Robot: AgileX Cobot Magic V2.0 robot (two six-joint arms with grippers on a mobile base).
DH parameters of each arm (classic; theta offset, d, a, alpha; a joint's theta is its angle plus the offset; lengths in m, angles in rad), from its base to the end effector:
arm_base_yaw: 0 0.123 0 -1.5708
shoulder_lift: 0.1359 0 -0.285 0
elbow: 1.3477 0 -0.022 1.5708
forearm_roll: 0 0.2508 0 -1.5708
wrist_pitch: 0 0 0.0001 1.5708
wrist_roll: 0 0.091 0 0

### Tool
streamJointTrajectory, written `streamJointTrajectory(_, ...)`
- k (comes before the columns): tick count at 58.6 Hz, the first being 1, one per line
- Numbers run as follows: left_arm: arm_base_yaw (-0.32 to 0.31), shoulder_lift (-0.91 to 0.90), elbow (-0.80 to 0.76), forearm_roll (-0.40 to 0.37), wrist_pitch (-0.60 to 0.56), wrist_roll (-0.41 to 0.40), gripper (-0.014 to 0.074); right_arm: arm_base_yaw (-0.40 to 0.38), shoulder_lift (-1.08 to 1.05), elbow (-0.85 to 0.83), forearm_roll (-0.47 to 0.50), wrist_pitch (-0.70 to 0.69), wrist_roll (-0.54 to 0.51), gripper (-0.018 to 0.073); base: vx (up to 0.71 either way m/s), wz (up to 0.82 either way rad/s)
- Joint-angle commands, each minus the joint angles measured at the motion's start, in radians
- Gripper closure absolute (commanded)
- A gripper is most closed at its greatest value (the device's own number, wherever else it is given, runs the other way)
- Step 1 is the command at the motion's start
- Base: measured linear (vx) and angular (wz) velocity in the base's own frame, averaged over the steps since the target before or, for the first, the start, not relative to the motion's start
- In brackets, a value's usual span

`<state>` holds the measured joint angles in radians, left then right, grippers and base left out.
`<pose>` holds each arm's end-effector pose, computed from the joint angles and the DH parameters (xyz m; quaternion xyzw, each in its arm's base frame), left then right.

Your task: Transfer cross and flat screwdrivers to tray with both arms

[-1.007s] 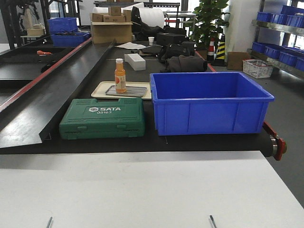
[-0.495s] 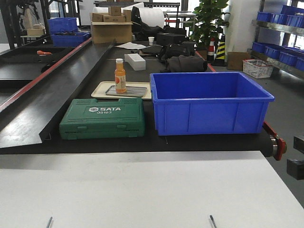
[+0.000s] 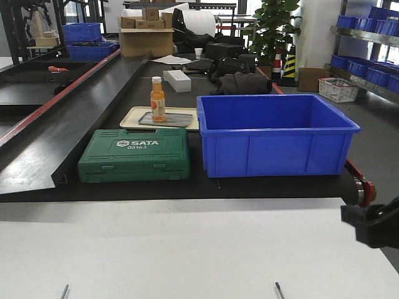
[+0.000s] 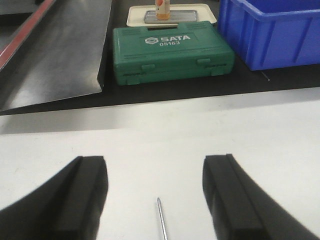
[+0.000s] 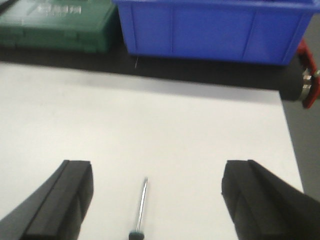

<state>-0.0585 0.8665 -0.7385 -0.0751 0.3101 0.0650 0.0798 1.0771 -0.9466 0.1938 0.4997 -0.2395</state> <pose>0.1831 -0.0128 0.3436 0.0278 0.8189 -0.0280 0.5725 0.2282 0.0267 0.3548 -0.0873 0.8639 0.0428 0.4943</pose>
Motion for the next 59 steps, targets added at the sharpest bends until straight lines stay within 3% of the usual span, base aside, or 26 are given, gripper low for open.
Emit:
streamJointTrajectory(1, -0.003, 0.005, -0.035, -0.009, -0.058, -0.012, 0.0055, 0.001, 0.118, -0.1, 0.026, 0.074, -0.057, 0.0017, 0.0, 0.0)
streamJointTrajectory(18, -0.003, 0.038, -0.034, -0.009, -0.043, -0.011, 0.0055, 0.001, 0.518, -0.265, 0.032, 0.352, -0.048, 0.0034, 0.0, 0.0)
streamJointTrajectory(29, -0.003, 0.081, -0.034, -0.009, -0.01, -0.011, 0.0055, 0.065, 0.675, -0.268, -0.009, 0.35, -0.031, 0.0034, 0.0, 0.0)
streamJointTrajectory(37, -0.003, 0.109, -0.034, -0.009, 0.015, -0.011, 0.0055, 0.136, 0.76, -0.3, -0.117, 0.368, 0.124, 0.0035, 0.0, 0.0)
streamJointTrajectory(59, -0.003, 0.126, -0.034, -0.009, 0.054, -0.01, 0.0055, 0.137, 0.896, -0.31, -0.1, 0.403, 0.223, 0.0086, 0.0, 0.0)
